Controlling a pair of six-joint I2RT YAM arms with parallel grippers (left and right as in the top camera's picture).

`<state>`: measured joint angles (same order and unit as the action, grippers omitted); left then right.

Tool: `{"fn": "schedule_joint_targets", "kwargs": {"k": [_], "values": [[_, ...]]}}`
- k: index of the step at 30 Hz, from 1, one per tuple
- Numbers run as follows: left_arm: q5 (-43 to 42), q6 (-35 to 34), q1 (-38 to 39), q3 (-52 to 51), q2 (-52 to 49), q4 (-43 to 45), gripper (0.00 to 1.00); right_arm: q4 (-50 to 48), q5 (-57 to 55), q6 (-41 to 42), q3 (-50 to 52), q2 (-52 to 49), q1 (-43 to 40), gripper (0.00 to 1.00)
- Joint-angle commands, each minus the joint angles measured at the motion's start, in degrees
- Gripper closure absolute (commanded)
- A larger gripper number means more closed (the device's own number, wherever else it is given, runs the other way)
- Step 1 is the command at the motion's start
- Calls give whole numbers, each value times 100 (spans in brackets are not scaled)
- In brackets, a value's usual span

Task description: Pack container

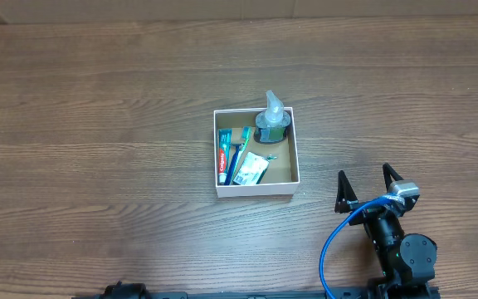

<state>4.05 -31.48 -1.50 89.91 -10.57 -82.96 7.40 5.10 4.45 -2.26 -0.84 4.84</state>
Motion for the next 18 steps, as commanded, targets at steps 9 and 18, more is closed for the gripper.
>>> {"fn": "schedule_joint_targets", "kwargs": {"k": [9,18], "values": [[-70,15,-203,-999,916,-675,0,-17,-31,-39,46,68,-42,0],[-50,-275,-343,-2192,1029,313,0,-17,-31,-39,46,68,-42,0]]}}
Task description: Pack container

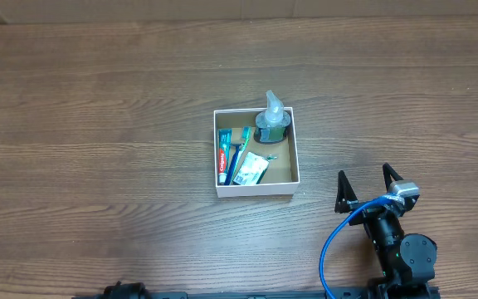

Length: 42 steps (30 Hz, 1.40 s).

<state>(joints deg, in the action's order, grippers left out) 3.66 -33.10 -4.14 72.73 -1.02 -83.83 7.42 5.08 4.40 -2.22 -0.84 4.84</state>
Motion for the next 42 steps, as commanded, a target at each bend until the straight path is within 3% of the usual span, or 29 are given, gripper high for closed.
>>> {"fn": "schedule_joint_targets", "kwargs": {"k": [1,6,10,14,18,22,32,42], "values": [[-13,-85,-83,-697,74,619,0,-20,-28,-35,42,68,-42,0],[-61,428,-83,-1696,76,1709,0,-20,-28,-35,42,68,-42,0],[-481,1508,-81,-2527,76,3042,0,-20,-28,-35,42,68,-42,0],[-1513,2612,-81,-3611,76,4782,0,-20,-28,-35,42,68,-42,0],[-2284,3010,-81,-4673,76,6131,0,-20,-28,-35,42,68,-42,0],[-2020,3053,-83,-5711,79,7051,0,-20,-28,-35,42,68,-42,0],[-479,2885,-83,-6679,81,7377,0,-20,-28,-35,42,68,-42,0],[-476,2697,-83,-7010,81,7425,0,-20,-28,-35,42,68,-42,0]]}}
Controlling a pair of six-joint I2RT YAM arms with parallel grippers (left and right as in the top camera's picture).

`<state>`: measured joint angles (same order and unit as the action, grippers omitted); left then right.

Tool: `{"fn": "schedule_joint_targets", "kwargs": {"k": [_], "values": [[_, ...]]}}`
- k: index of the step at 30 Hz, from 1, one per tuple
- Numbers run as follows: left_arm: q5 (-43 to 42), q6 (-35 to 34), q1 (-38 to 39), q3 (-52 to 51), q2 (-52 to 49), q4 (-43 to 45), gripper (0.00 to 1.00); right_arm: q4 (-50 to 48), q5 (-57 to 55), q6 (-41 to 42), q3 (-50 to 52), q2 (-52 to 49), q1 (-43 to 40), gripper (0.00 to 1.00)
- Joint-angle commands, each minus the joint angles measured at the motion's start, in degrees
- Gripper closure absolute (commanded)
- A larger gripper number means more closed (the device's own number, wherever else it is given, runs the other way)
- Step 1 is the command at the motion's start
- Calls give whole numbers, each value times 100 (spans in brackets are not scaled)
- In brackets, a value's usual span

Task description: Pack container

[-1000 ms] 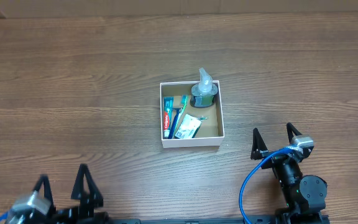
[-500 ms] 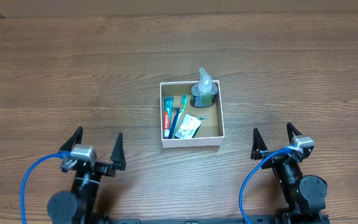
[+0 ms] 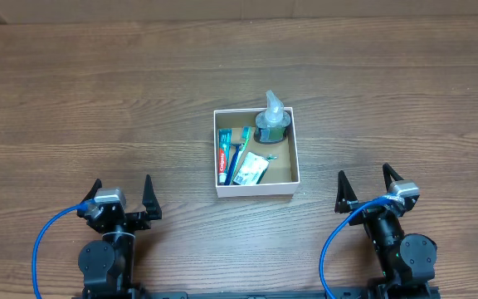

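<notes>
A white open box (image 3: 296, 154) stands at the middle of the wooden table. Inside it lie a red toothpaste tube (image 3: 221, 157), a blue-green toothbrush (image 3: 237, 155) and a small packet (image 3: 251, 169), and a pump bottle (image 3: 272, 120) stands in its far right corner. My left gripper (image 3: 123, 195) rests open near the front left, well away from the box. At the front right my right gripper (image 3: 365, 188) stands open, a little right of the box. Neither holds anything.
Blue cables loop from both arm bases (image 3: 330, 249) at the table's front edge. The wooden tabletop (image 3: 98, 100) stretches around the box.
My left arm has come into view at the front left, its gripper open. The right arm and the box's contents have not moved.
At both earlier moments only the right arm showed, open at the front right, with the box packed as now and just the left arm's base tip at the bottom edge. Now the left gripper stands open at the front left.
</notes>
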<state>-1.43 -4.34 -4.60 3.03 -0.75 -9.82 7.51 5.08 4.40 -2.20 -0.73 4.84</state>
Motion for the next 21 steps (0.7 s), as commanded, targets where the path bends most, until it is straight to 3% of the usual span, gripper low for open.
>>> {"fn": "schedule_joint_targets", "kwargs": {"k": [1,21], "values": [[37,-280,-37,-39,55,24,0,-28,-28,-35,39,57,-42,0],[37,-275,295,-39,55,24,0,-28,-28,-35,39,57,-42,0]]}}
